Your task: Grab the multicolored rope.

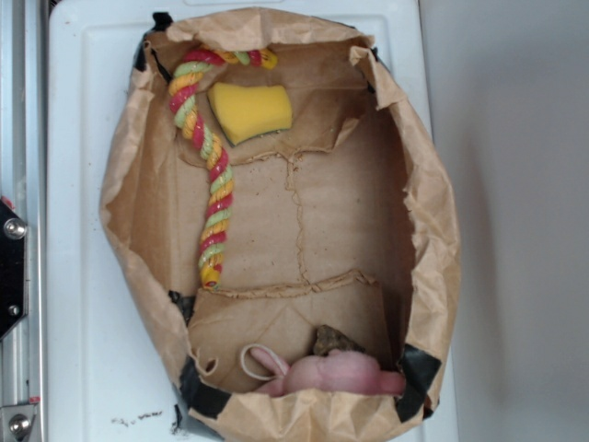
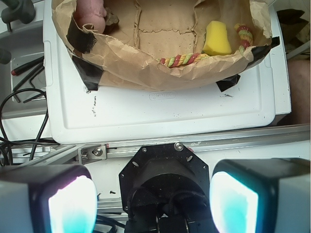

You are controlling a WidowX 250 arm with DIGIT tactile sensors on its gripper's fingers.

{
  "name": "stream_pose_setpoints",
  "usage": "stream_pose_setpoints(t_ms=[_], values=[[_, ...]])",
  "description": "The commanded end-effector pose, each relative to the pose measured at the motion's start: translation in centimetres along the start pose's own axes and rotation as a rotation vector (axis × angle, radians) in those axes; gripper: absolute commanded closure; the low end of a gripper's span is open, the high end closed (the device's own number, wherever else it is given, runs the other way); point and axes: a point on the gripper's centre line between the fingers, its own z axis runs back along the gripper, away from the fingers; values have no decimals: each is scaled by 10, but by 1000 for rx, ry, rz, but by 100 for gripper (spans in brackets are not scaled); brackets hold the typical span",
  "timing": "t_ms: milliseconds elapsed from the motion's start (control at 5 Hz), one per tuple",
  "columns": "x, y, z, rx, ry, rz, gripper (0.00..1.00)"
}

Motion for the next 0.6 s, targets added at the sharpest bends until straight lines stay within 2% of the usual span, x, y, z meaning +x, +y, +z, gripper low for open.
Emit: stream_pose_setpoints(t_ms=[0, 200, 400], values=[[0, 0, 0, 0, 0, 0, 0], [29, 13, -6, 49, -42, 99, 0], [59, 39, -14, 27, -55, 196, 0]])
